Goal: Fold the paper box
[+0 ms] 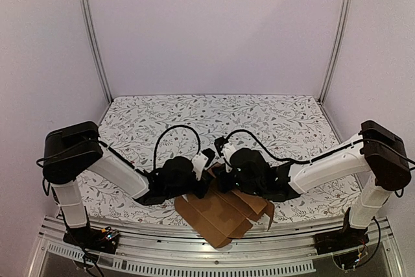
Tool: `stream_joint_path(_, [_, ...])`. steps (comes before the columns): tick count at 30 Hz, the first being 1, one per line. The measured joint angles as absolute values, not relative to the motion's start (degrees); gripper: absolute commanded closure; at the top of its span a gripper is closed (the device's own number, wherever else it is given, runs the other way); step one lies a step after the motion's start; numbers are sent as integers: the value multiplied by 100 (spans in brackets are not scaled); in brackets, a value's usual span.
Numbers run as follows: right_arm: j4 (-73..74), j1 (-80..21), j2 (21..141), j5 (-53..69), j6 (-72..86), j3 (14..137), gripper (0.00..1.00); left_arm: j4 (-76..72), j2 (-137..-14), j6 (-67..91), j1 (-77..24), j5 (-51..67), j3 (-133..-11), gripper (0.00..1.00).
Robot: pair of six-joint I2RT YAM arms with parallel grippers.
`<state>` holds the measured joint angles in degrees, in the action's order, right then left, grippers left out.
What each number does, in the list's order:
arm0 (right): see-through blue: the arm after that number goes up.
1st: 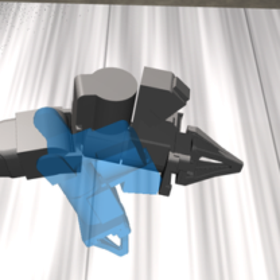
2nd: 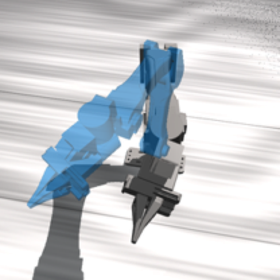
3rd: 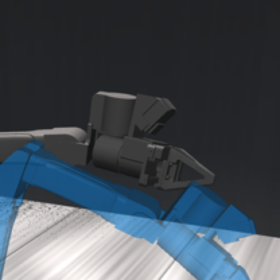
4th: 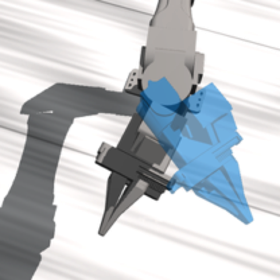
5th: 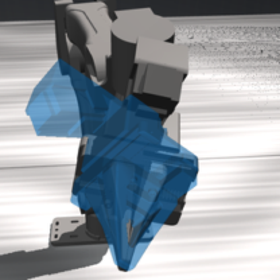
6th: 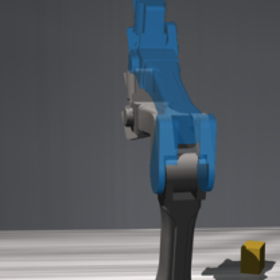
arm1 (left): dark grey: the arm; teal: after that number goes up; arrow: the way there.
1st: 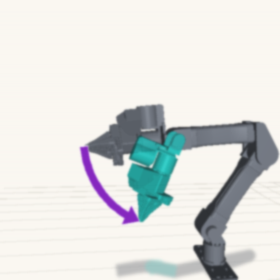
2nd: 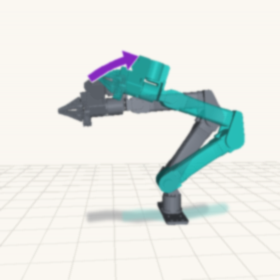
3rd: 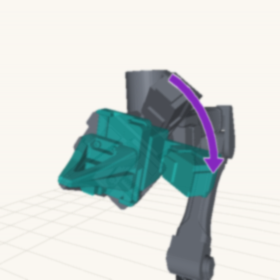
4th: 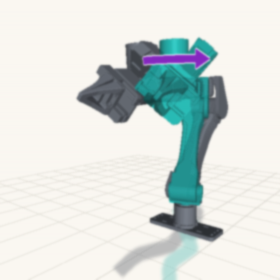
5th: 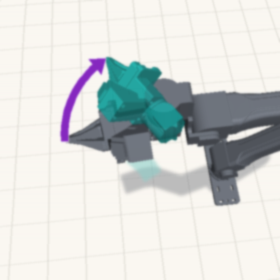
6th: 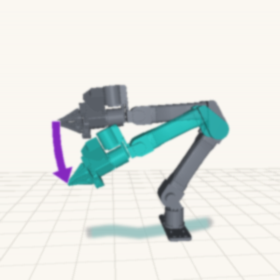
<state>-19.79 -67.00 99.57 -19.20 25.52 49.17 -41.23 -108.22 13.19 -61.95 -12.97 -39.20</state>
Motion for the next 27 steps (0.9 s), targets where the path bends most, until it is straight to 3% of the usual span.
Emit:
stream_joint_path(4, [-2268,-6700,9950,-1920,2606,4731,100,-4099,-10825,1337,-6230,-1341,-3920,75])
stream_joint_path(8, [-2458,-6700,9920,-1916,2659,4602,100,-4091,-10825,1350,-6276,-1376,-3920,72])
stream_joint_path(10, [-2491,-6700,9900,-1916,2679,4567,100,-4091,-10825,1352,-6285,-1396,-3920,77])
stream_joint_path(15, [-2412,-6700,9813,-1916,2679,4534,100,-4071,-10825,1317,-6289,-1415,-3929,100])
stream_joint_path(27, [-1026,-6694,8748,-1894,2587,4427,92,-3382,-10689,1411,-6311,-2047,-4163,100])
